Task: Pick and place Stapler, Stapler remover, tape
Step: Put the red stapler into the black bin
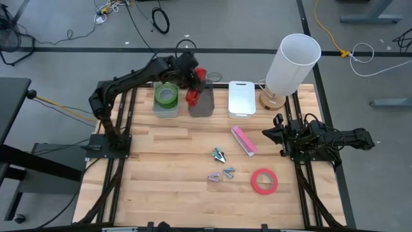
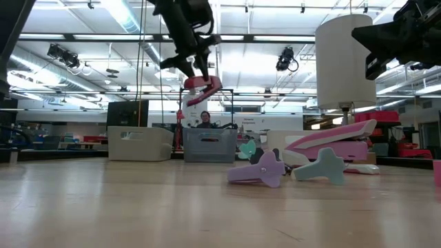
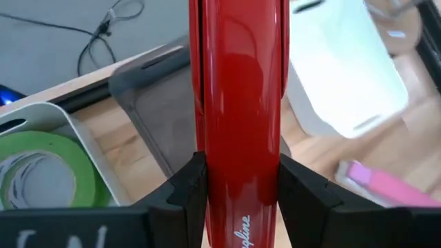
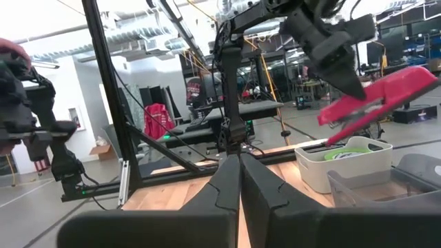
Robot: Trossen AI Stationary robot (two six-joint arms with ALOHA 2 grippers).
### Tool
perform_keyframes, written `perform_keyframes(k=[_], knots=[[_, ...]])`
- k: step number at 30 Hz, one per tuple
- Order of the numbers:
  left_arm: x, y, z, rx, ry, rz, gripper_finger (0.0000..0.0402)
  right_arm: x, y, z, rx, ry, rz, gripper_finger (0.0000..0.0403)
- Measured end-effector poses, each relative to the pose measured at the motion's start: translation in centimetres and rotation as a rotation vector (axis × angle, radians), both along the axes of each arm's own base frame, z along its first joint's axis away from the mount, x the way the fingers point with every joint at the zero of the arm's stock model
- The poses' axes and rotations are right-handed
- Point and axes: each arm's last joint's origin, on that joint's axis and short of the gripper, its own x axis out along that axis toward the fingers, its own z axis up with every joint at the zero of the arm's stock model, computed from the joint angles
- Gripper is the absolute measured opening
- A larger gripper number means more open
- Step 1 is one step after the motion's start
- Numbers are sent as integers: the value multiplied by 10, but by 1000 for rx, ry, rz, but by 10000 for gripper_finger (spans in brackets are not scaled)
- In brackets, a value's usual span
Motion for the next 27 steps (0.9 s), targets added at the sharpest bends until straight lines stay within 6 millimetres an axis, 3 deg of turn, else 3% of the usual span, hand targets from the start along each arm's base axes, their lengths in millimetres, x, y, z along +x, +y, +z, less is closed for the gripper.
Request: perform_keyframes(k=[9, 18, 27], knots=[[15, 27, -30, -20, -7, 52, 146, 0, 0, 0, 0, 0, 0, 16], [33, 39, -73, -106, 59, 11, 146, 0, 0, 0, 0, 0, 0, 16], [34, 44, -89, -117, 122, -85, 146, 0, 0, 0, 0, 0, 0, 16]])
